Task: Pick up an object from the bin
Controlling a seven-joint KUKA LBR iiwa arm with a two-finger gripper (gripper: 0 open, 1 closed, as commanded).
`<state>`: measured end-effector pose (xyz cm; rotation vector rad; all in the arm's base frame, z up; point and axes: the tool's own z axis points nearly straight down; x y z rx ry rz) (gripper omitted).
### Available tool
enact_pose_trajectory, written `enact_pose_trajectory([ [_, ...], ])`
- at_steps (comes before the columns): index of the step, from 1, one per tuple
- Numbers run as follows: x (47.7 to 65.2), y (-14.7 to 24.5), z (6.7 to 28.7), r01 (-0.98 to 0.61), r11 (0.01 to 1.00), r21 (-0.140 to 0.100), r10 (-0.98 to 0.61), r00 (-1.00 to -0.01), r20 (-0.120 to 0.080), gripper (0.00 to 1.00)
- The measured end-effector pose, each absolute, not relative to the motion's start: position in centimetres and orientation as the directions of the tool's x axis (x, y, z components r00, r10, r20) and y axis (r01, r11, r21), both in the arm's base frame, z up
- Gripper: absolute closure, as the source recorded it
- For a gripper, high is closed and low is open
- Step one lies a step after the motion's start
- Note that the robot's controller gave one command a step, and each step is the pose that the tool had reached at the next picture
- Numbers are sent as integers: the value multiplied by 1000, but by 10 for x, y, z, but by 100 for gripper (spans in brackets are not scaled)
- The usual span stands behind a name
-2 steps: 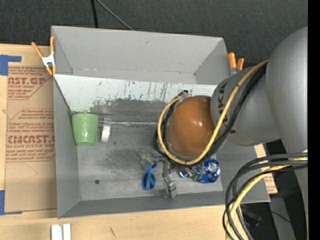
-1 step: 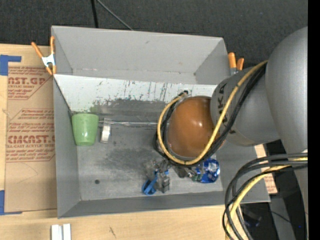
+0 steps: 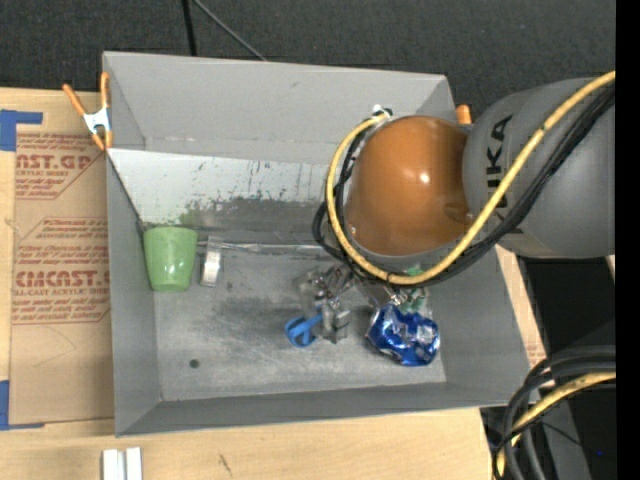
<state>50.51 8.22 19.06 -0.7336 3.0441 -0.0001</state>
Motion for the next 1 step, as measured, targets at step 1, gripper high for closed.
enact_pose_trajectory([
  [1,532,119,278,-485,874,-3,-485,-874,-14,100],
])
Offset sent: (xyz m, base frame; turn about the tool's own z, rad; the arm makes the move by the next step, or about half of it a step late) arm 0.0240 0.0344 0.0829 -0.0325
